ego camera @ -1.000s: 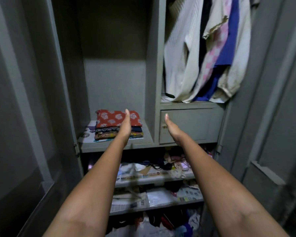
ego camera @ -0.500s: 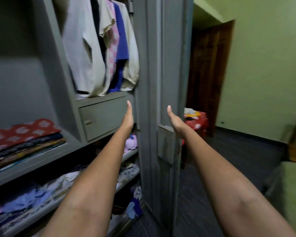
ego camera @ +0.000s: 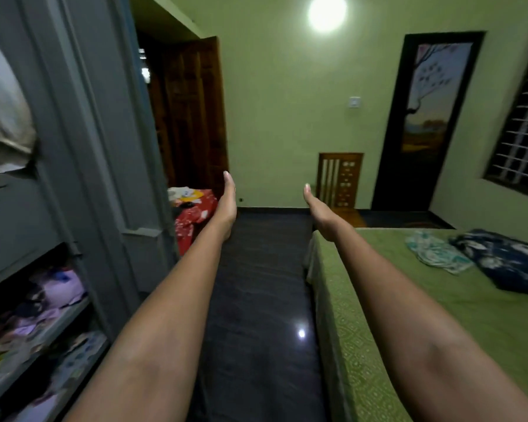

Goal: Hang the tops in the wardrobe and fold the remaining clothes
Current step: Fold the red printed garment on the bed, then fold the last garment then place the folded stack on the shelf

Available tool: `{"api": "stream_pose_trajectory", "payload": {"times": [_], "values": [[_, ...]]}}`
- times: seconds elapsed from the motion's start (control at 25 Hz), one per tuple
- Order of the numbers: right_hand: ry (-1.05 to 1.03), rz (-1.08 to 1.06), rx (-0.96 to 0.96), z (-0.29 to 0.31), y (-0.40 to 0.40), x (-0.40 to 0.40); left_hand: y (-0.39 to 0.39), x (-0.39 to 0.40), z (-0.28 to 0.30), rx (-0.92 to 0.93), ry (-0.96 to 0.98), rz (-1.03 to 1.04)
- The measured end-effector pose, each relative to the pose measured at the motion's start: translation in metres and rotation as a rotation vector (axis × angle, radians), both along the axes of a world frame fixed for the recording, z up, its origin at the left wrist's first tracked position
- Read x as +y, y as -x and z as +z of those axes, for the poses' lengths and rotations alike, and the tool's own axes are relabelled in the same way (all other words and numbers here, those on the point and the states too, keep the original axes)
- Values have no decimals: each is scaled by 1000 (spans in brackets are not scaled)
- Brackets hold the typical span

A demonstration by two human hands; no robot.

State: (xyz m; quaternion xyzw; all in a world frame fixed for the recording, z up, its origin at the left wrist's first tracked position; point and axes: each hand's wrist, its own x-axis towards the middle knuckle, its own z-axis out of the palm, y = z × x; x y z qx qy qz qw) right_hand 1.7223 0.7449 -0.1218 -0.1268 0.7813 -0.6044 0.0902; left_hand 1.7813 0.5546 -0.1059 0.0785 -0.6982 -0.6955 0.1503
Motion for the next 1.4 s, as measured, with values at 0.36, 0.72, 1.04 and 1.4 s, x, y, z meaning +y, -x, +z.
{"api": "stream_pose_trajectory", "payload": {"times": [0.36, 0.72, 1.04, 1.4], "values": [[25, -137, -39, -8, 100, 44, 127, 26, -13, -21, 73, -133], [11, -80, 42, 18, 306, 25, 317, 8, 14, 36, 59, -72], [-56, -88, 38, -12, 510, -14, 518, -35, -8, 21, 61, -61], [62, -202, 104, 37, 745, -52, 772, -74, 53, 126, 51, -238]]}}
